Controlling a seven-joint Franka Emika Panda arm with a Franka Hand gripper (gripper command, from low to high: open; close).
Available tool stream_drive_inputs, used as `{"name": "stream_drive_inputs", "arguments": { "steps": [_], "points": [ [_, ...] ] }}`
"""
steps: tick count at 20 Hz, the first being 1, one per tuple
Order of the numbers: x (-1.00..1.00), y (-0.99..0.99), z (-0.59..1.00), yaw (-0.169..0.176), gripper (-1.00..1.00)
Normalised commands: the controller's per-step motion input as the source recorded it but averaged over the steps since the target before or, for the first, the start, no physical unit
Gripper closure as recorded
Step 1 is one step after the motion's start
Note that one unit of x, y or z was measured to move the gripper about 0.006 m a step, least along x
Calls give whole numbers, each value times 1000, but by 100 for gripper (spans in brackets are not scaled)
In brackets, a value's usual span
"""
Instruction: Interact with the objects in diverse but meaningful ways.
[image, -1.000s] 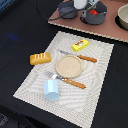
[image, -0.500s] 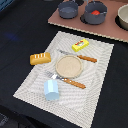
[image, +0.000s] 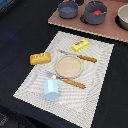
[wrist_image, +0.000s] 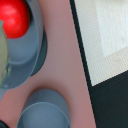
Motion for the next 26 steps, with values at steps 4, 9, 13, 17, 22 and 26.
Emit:
{"name": "stream_drive_inputs", "arguments": {
  "steps": [4,9,13,17,22,26],
  "points": [
    [275,-731,119,0,-100],
    [257,-743,81,0,-100],
    [201,-779,0,0,-100],
    [139,-821,0,0,-100],
    [33,-845,-91,4,-100],
    [-373,-666,-166,51,-100]
  ]
}}
